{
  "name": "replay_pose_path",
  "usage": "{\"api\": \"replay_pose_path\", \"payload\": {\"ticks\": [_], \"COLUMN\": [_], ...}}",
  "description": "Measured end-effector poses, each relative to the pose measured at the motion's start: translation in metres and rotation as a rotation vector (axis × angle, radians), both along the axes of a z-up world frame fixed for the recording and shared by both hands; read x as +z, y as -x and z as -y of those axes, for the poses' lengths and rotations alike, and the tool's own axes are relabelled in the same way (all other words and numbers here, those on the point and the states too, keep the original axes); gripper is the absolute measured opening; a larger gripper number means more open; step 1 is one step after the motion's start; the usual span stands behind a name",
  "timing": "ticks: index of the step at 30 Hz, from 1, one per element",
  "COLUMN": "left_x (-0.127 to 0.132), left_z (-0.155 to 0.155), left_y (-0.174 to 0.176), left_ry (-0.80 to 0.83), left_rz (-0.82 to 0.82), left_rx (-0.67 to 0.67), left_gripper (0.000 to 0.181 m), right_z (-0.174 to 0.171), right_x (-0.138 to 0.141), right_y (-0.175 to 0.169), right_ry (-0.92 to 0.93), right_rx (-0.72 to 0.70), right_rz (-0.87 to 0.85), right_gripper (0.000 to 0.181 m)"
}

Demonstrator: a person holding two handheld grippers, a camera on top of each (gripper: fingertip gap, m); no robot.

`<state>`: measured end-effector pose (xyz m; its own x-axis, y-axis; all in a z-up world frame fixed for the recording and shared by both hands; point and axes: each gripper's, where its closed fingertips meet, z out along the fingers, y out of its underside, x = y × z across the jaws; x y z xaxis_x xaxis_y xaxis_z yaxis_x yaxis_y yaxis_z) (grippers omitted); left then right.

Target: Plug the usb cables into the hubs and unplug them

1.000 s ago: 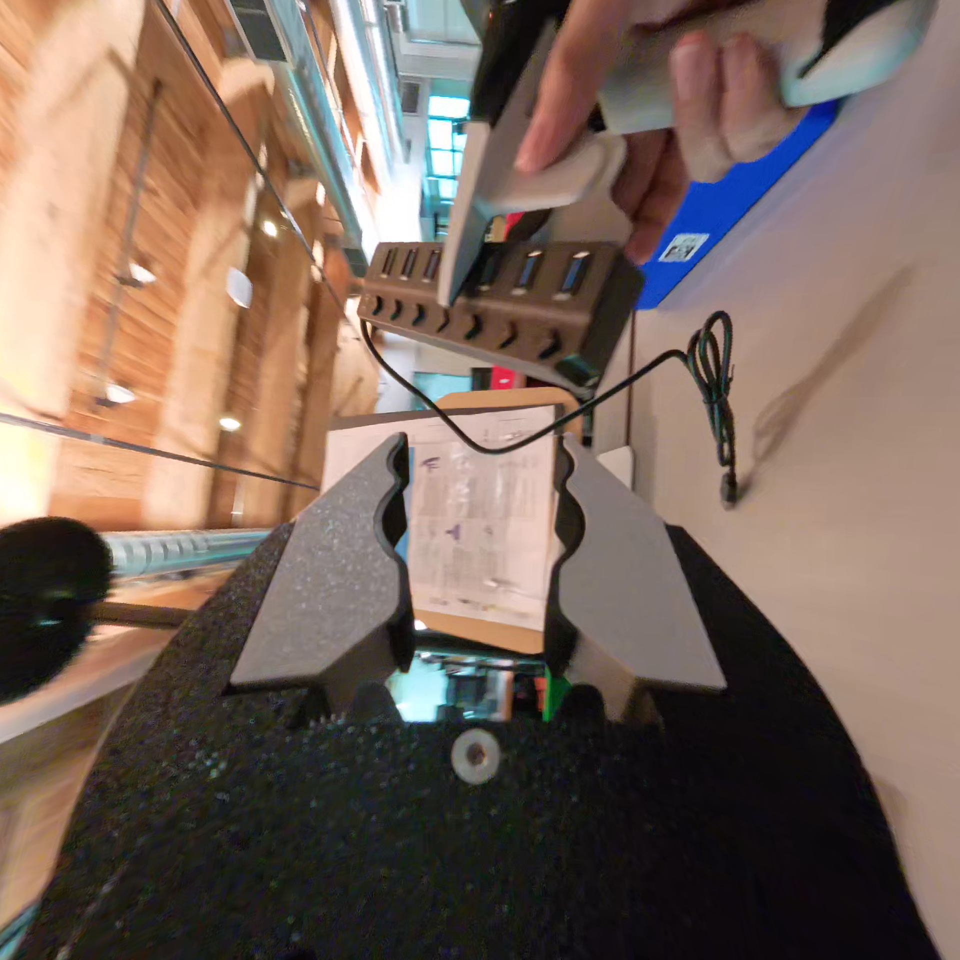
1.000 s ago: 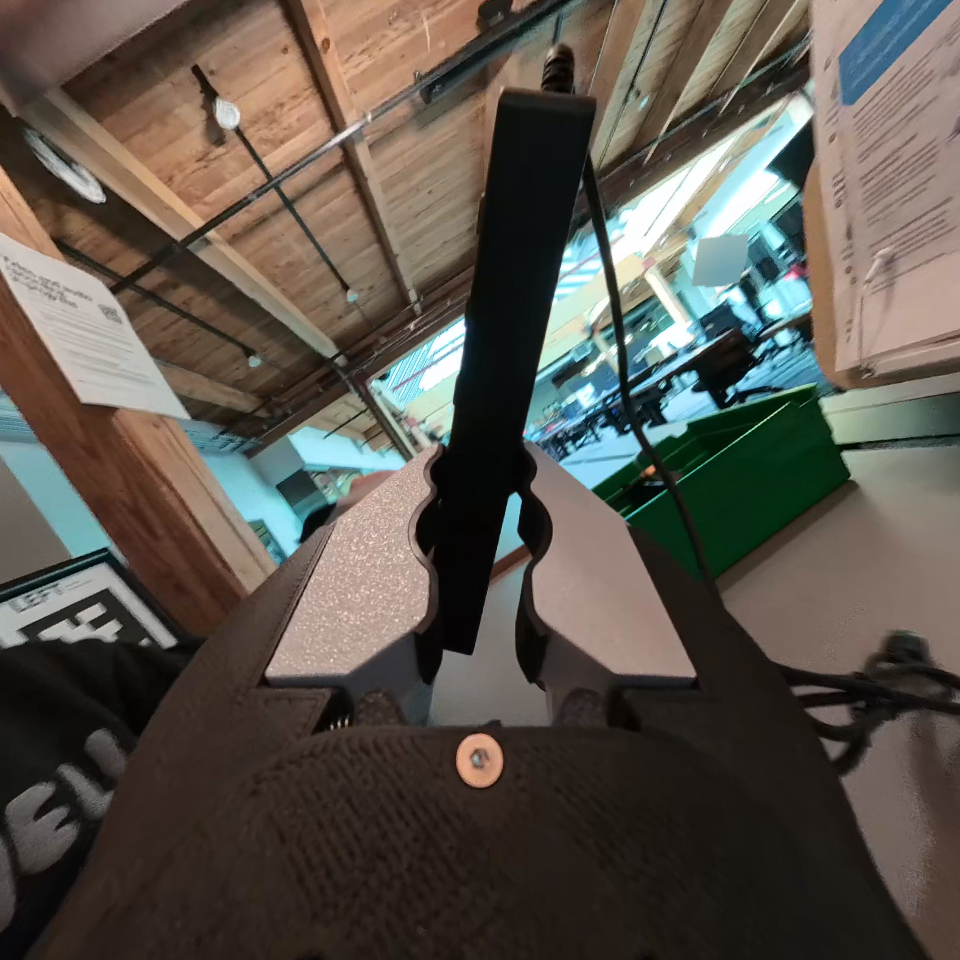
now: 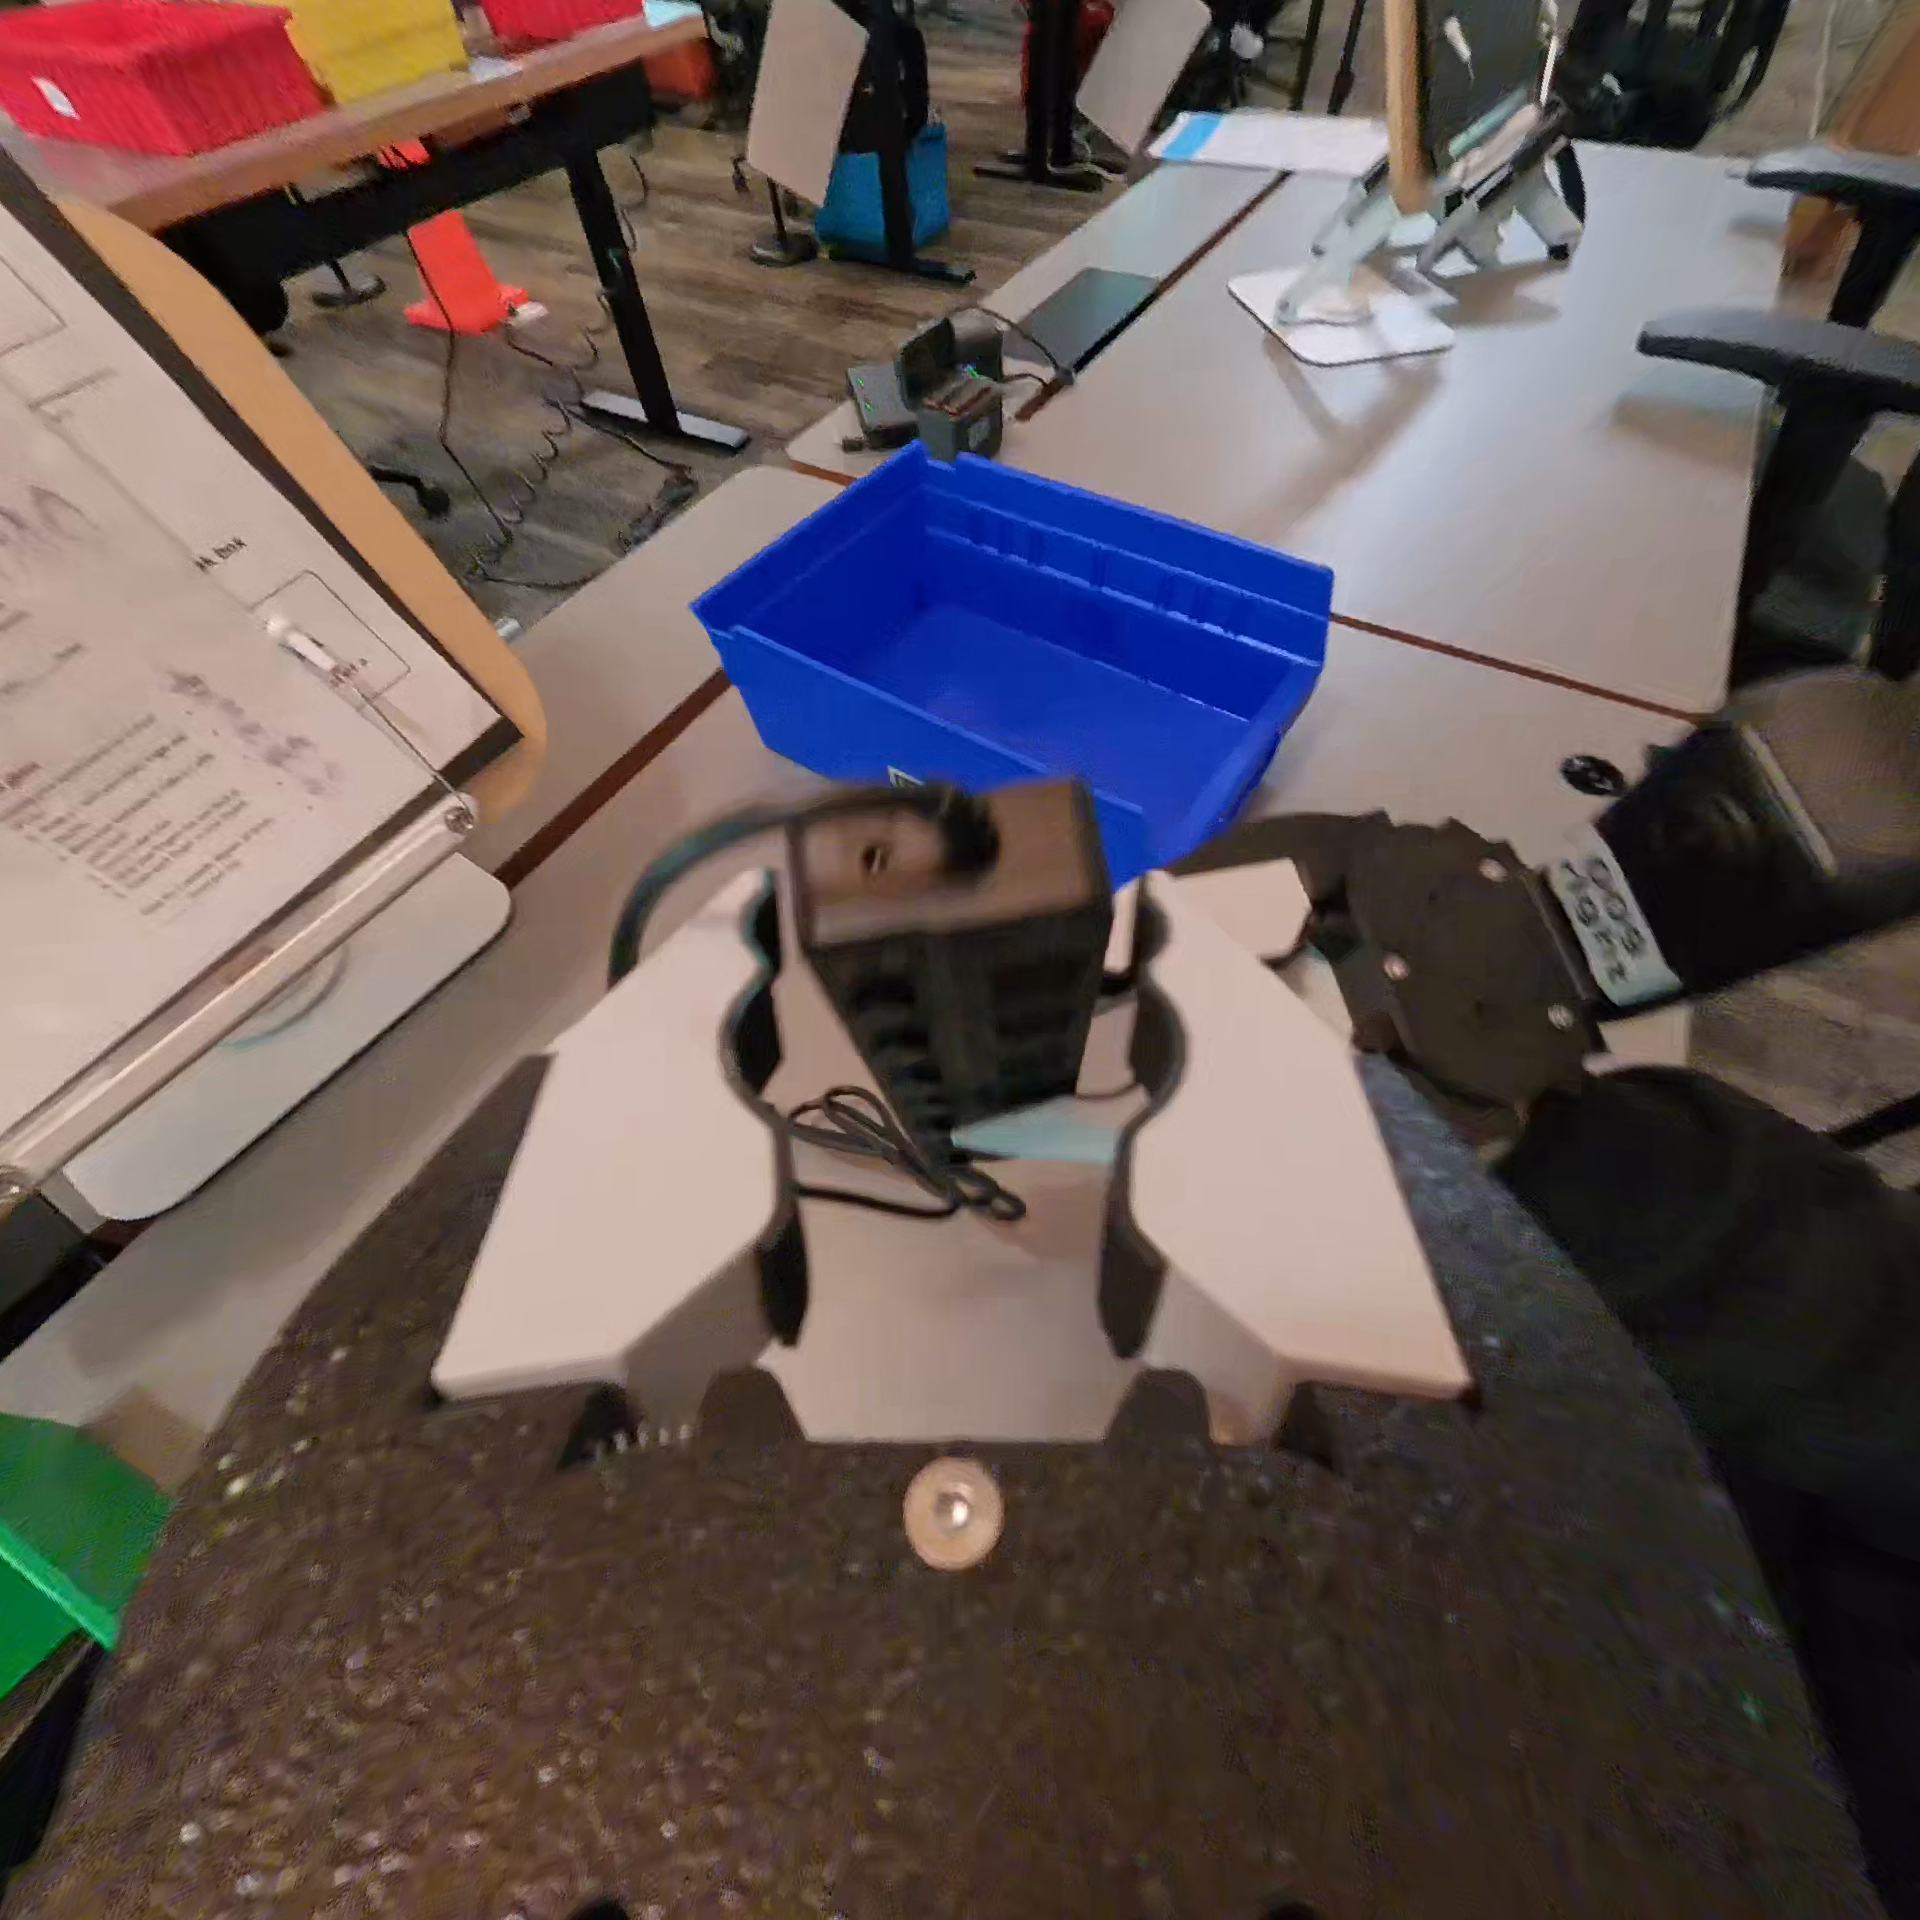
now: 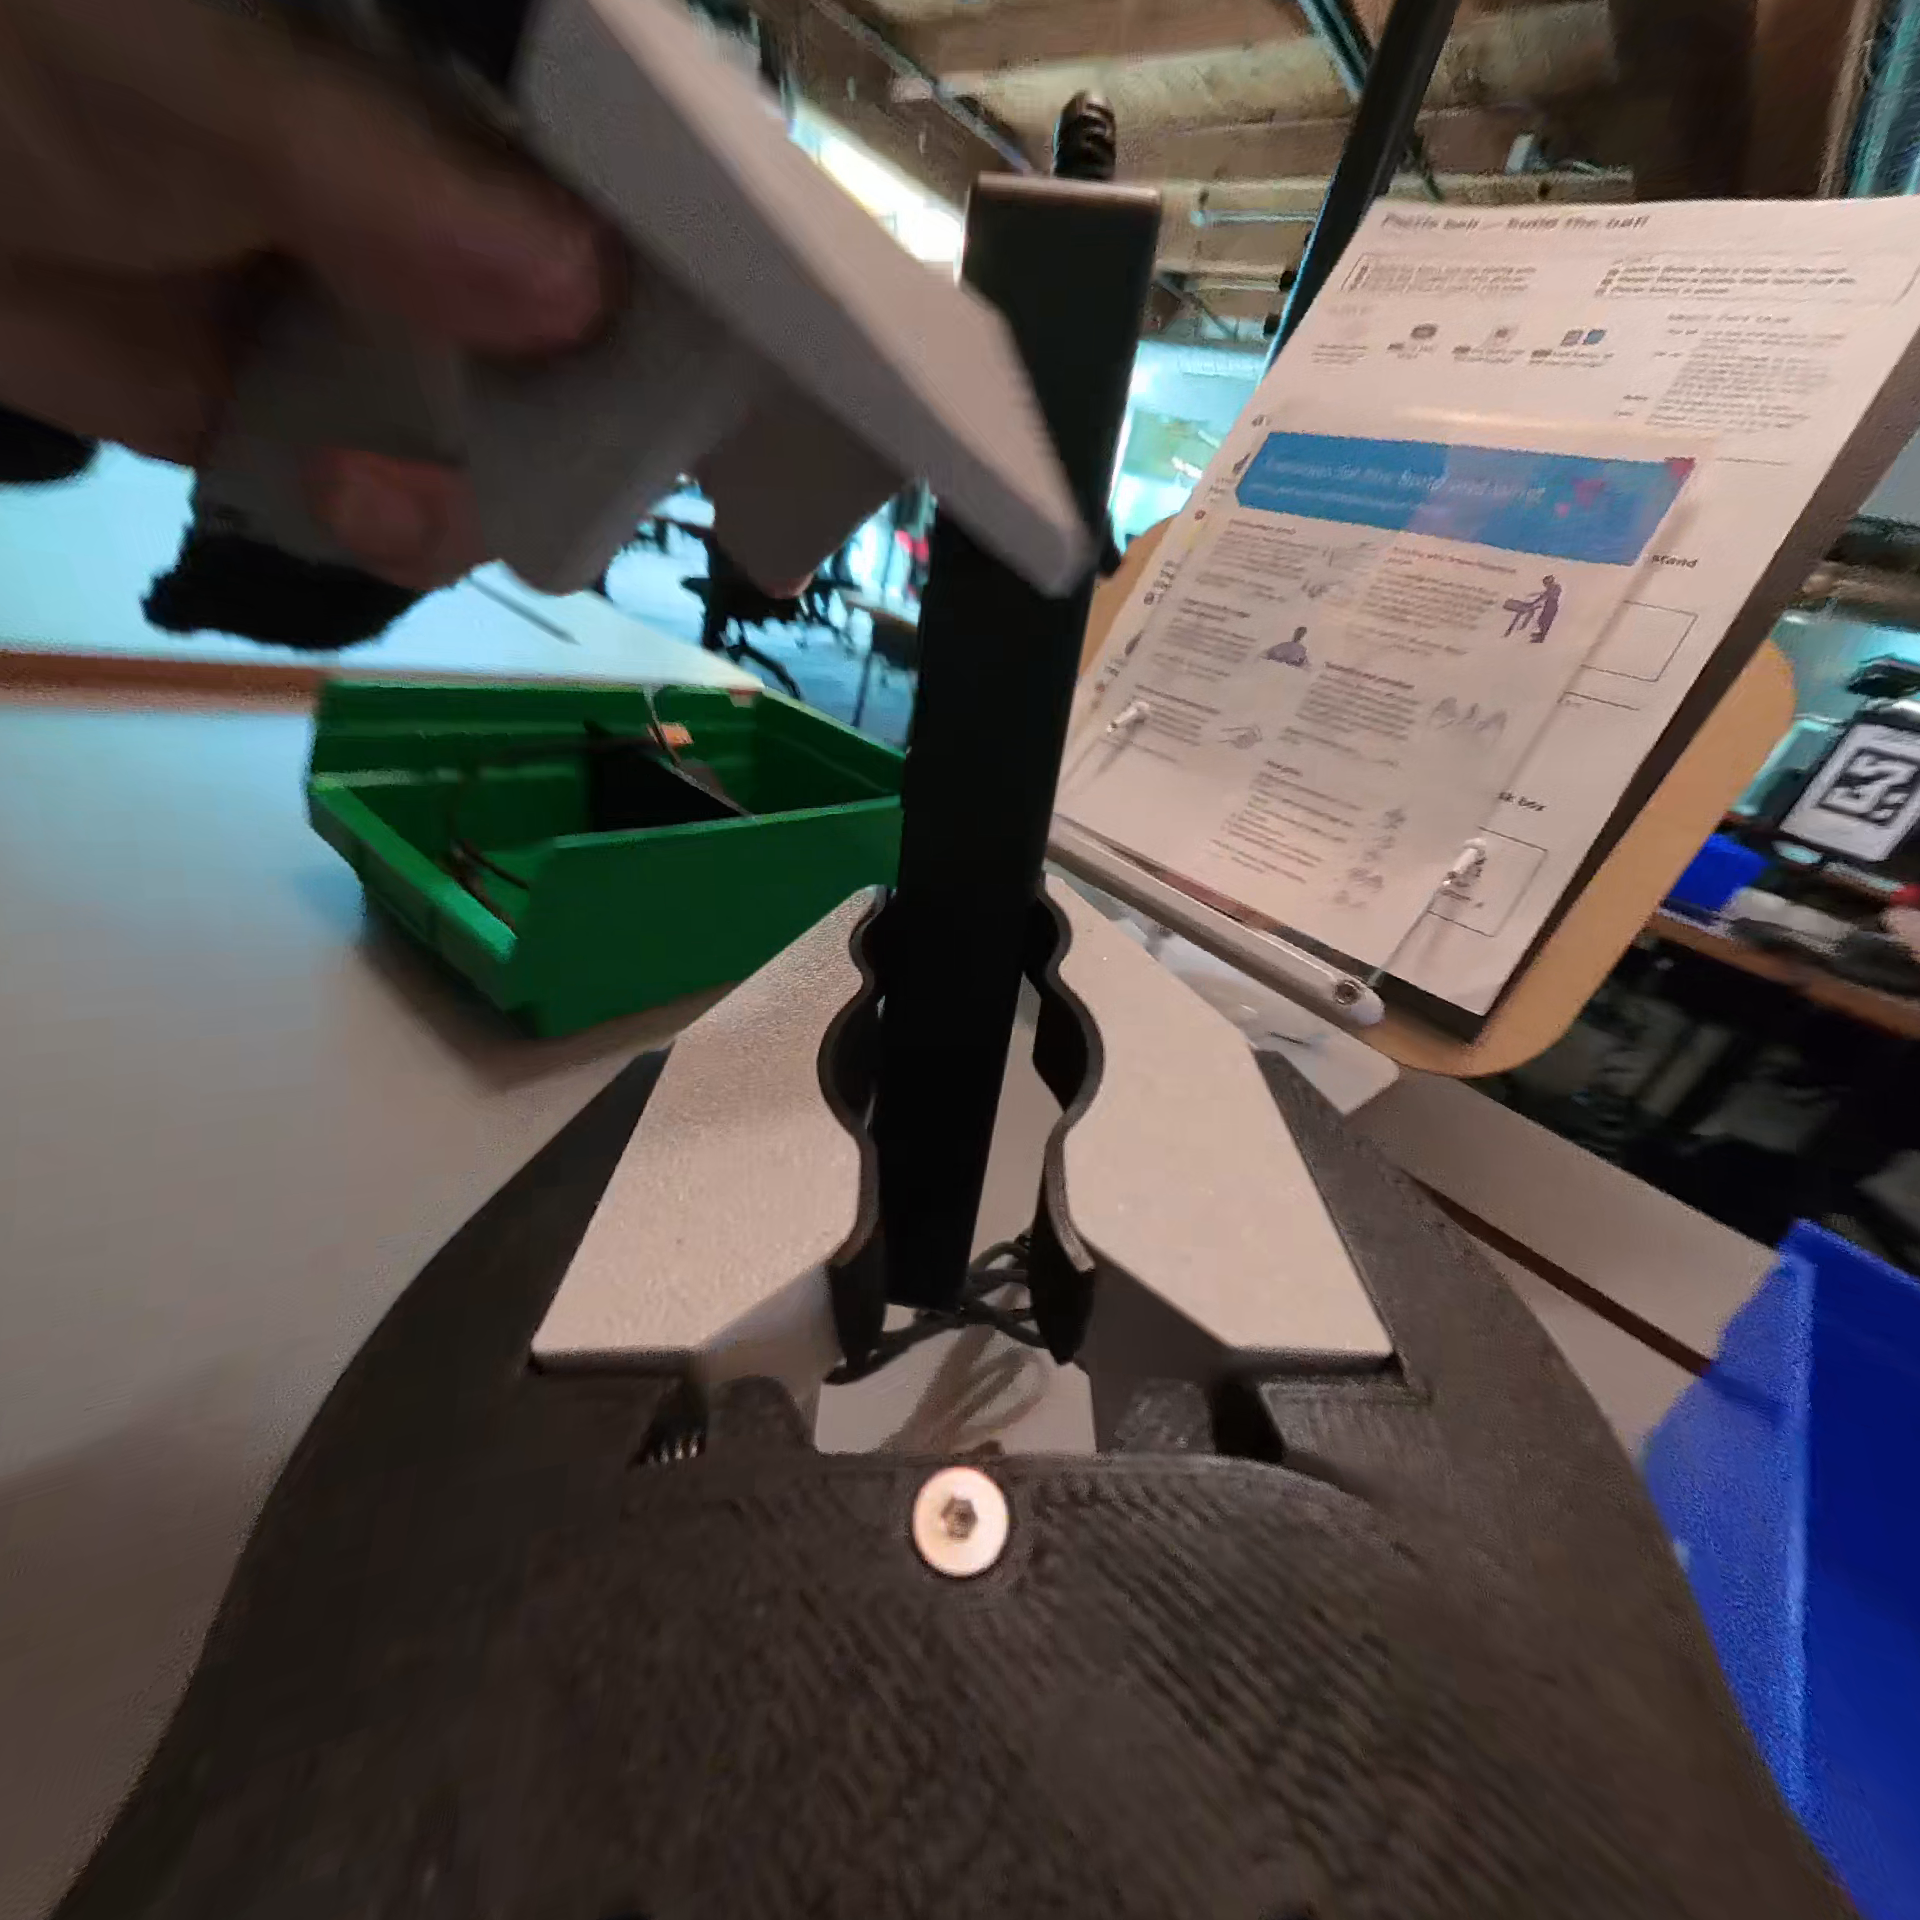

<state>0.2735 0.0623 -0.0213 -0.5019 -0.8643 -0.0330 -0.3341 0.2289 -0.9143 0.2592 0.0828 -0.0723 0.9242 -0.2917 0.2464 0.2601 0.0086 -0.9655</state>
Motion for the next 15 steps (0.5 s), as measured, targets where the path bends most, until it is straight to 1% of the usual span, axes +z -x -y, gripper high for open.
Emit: {"api": "replay_pose_path", "payload": {"ticks": [1, 3, 4, 6, 7, 9, 11, 12, 13, 14, 15], "left_x": [-0.001, -0.006, -0.008, -0.011, -0.011, -0.016, -0.017, -0.018, -0.018, -0.018, -0.019], "left_z": [-0.004, -0.006, -0.006, -0.001, 0.002, 0.01, 0.023, 0.03, 0.035, 0.039, 0.041], "left_y": [-0.004, -0.005, -0.004, 0.002, 0.006, 0.021, 0.042, 0.054, 0.064, 0.069, 0.071], "left_ry": [-0.011, -0.051, -0.059, -0.056, -0.075, -0.142, -0.166, -0.164, -0.158, -0.155, -0.161], "left_rz": [0.021, 0.035, 0.03, 0.032, 0.045, 0.047, 0.067, 0.075, 0.081, 0.084, 0.088], "left_rx": [0.025, -0.001, -0.023, -0.113, -0.172, -0.319, -0.498, -0.582, -0.646, -0.678, -0.689], "left_gripper": [0.054, 0.054, 0.054, 0.053, 0.053, 0.053, 0.052, 0.052, 0.052, 0.053, 0.052], "right_z": [-0.003, -0.005, -0.007, -0.01, -0.011, -0.008, -0.004, -0.002, 0.001, 0.002, 0.001], "right_x": [-0.005, -0.011, -0.015, -0.018, -0.018, -0.009, -0.005, -0.008, -0.011, -0.012, -0.014], "right_y": [0.0, -0.006, -0.006, 0.003, 0.01, 0.023, 0.039, 0.051, 0.059, 0.061, 0.062], "right_ry": [0.048, 0.083, 0.091, 0.082, 0.061, -0.017, -0.025, 0.01, 0.035, 0.043, 0.051], "right_rx": [-0.025, -0.093, -0.085, 0.007, 0.076, 0.238, 0.42, 0.509, 0.559, 0.557, 0.531], "right_rz": [0.035, 0.064, 0.064, 0.022, -0.034, -0.204, -0.37, -0.409, -0.391, -0.343, -0.299], "right_gripper": [0.024, 0.024, 0.024, 0.029, 0.035, 0.072, 0.104, 0.104, 0.102, 0.108, 0.118]}}
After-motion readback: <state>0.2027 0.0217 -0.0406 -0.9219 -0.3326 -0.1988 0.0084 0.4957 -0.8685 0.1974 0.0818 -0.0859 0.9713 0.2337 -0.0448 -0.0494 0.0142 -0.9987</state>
